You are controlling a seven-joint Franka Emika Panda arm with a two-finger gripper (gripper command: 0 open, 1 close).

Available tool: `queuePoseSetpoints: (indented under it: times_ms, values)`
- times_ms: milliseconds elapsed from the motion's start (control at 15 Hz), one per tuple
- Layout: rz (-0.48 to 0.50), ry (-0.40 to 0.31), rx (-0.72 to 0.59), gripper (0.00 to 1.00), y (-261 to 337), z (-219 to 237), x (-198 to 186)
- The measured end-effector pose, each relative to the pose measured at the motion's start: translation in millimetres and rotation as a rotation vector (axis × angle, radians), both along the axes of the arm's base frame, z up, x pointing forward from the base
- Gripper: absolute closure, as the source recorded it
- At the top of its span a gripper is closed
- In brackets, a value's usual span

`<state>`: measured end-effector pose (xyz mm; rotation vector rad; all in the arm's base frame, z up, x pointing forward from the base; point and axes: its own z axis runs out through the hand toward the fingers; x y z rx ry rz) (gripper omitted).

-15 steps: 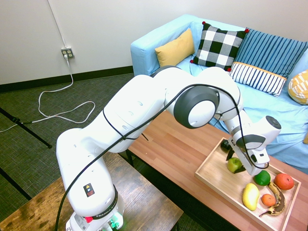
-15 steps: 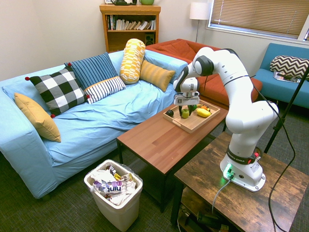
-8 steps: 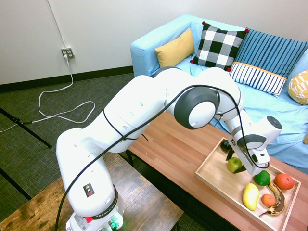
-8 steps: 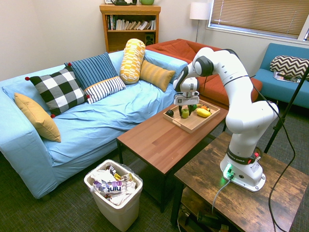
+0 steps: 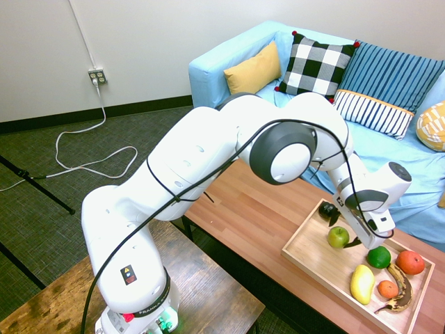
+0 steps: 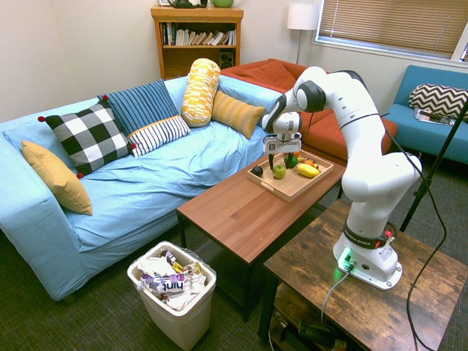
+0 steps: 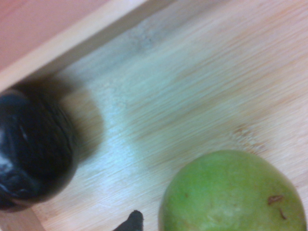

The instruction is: Put the apple in the tray

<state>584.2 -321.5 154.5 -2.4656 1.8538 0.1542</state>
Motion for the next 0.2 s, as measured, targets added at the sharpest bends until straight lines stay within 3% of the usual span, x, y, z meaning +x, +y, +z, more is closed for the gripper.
queuePoseSetpoints:
  times_ms: [200]
  values:
    - [-0.011, -0.040, -0.010, 0.00, -6, 44, -8]
